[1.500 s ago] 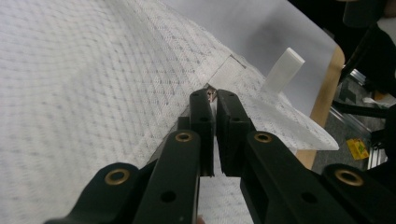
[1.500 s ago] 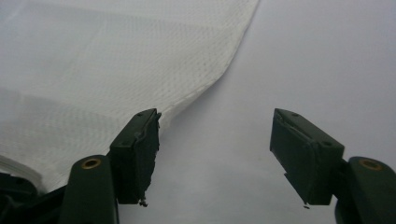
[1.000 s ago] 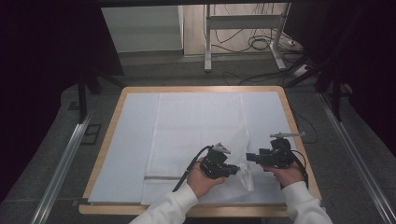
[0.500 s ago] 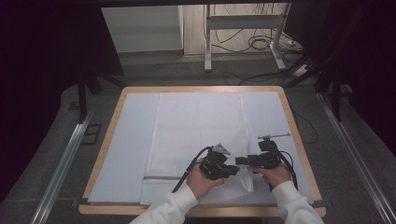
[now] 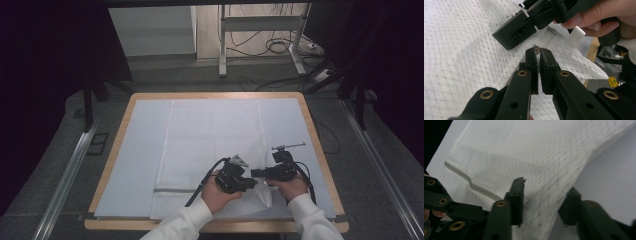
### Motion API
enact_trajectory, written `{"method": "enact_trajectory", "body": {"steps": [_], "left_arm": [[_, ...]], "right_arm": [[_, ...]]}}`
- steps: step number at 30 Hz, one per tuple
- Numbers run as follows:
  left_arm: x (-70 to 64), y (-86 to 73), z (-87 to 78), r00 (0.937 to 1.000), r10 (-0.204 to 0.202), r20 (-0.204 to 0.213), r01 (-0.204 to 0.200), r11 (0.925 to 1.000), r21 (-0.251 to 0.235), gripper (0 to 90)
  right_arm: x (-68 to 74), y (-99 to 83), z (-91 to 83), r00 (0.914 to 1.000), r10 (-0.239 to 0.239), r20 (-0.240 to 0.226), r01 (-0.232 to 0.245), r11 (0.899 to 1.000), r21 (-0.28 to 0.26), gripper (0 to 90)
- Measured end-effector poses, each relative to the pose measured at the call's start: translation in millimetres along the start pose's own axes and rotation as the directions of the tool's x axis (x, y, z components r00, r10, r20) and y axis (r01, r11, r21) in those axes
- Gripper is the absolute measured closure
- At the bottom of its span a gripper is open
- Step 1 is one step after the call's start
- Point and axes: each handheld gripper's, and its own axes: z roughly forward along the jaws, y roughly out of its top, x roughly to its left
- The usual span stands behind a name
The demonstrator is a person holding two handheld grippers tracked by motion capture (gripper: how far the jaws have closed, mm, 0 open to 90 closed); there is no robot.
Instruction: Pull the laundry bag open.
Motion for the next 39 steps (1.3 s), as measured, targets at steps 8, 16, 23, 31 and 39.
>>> {"method": "enact_trajectory", "body": {"steps": [8,16,23,31,39], "left_arm": [[0.6,-0.3,0.6,1.0000,0.001,-0.002,-0.001,1.0000,0.003,86.9],[4.5,-1.9,1.8,0.9997,-0.020,0.015,0.020,0.9998,0.008,86.9],[7.0,-3.4,0.9,0.9994,-0.027,0.019,0.027,0.9996,0.009,86.9],[12.3,-7.7,2.1,0.9978,-0.050,0.043,0.050,0.9987,0.011,87.0],[14.6,-9.2,1.9,0.9975,-0.053,0.047,0.052,0.9985,0.018,87.0]], "right_arm": [[0.8,-0.3,-1.3,0.9989,-0.043,-0.018,0.043,0.999,-0.002,86.9],[0.4,-0.7,-2.7,0.9968,-0.075,-0.028,0.074,0.997,-0.004,87.3],[-1.9,-1.6,-4.7,0.9959,-0.075,-0.051,0.074,0.997,-0.016,87.5],[-2.1,-3.1,-5.5,0.9937,-0.083,-0.074,0.082,0.996,-0.017,87.7],[-1.5,-5.3,-7.2,0.9911,-0.103,-0.085,0.101,0.995,-0.020,87.8]]}}
